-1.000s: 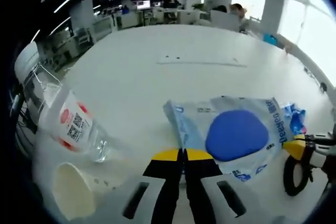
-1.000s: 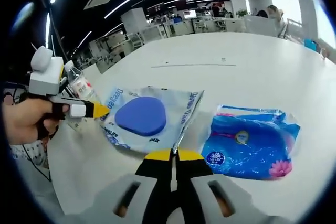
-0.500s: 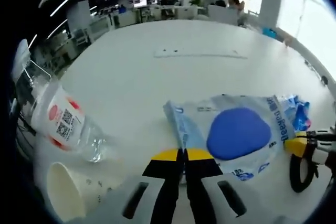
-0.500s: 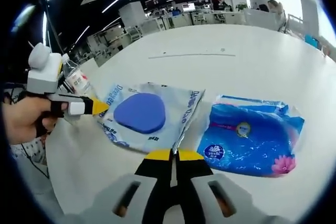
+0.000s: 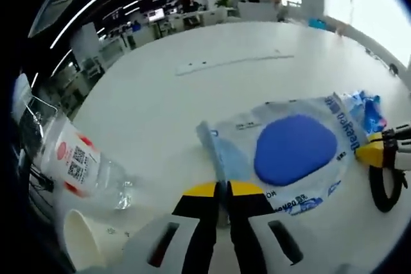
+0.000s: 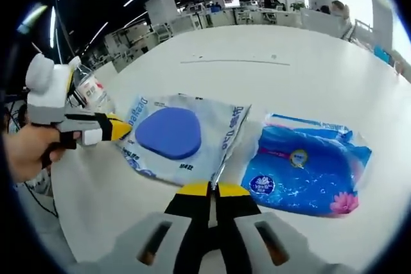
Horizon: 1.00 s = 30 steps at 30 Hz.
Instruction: Arrange the tabletop items into an orderly group along one side of the table until the central work area is clear of visible clutter.
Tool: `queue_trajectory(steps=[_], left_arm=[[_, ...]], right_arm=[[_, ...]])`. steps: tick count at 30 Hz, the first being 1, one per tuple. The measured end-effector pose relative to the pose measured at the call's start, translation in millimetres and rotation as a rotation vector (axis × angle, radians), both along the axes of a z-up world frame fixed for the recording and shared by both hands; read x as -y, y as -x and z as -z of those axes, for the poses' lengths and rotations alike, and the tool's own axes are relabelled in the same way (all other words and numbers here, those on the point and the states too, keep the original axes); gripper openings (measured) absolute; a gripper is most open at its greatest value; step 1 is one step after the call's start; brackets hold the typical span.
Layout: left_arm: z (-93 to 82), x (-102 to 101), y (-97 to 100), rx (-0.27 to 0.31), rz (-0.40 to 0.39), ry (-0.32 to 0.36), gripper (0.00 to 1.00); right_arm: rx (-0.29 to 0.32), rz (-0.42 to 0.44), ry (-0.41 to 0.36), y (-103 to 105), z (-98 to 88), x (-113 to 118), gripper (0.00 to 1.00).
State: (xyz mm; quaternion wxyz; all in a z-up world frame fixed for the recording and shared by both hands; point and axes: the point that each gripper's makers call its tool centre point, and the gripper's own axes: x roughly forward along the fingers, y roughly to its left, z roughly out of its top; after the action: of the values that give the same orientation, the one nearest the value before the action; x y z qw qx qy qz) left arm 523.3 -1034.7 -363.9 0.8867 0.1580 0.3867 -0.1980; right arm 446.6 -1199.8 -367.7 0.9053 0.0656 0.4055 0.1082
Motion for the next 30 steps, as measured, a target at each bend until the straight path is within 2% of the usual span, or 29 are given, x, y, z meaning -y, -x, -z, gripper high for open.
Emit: queue_trajectory(steps=[1,3,8,12,14,16,19,25,28,30], left_arm=[[-1.2,1,0.1,0.007,0.030,-0.015,0.01],[-2.0,0,-0.4,0.011,0.022,-0.013,0.02],[-6.3,2,0.9,0.010,-0.002,0.013,0.11],[-11.7,9,1.7,0.022,-0.006,0.040,0.26],[-14.2,10,1.7,0.031,-0.001,0.038,0.28],[-18.1,15,0.4,0.039,-0.006,0.076,0.33],[-21.5,17,-0.5,0.047,0.007,0.087,0.38],[-30.0,16,-0.8,0.064,-0.009,0.118,0.60],[-34.8,16,1.8,0.062,-0.009,0.131,0.62],[-37.4,14,3.0,0.065,-0.018,0.144,0.63]], right_arm=[[-0.003,-0.003,0.007,0,-0.2,0,0.01],[0.001,-0.026,0.023,2,-0.1,-2,0.04],[0.029,-0.066,0.017,2,-2.2,-11,0.19],[0.025,-0.071,0.025,3,-2.0,-13,0.22],[0.025,-0.069,0.023,3,-2.6,-13,0.25],[0.025,-0.070,0.021,4,-3.5,-14,0.28],[0.027,-0.089,0.032,5,-4.1,-16,0.31],[0.050,-0.072,0.023,6,-11.9,-19,0.40],[0.079,-0.081,0.051,5,-18.3,-19,0.42],[0.085,-0.071,0.044,5,-22.5,-19,0.45]])
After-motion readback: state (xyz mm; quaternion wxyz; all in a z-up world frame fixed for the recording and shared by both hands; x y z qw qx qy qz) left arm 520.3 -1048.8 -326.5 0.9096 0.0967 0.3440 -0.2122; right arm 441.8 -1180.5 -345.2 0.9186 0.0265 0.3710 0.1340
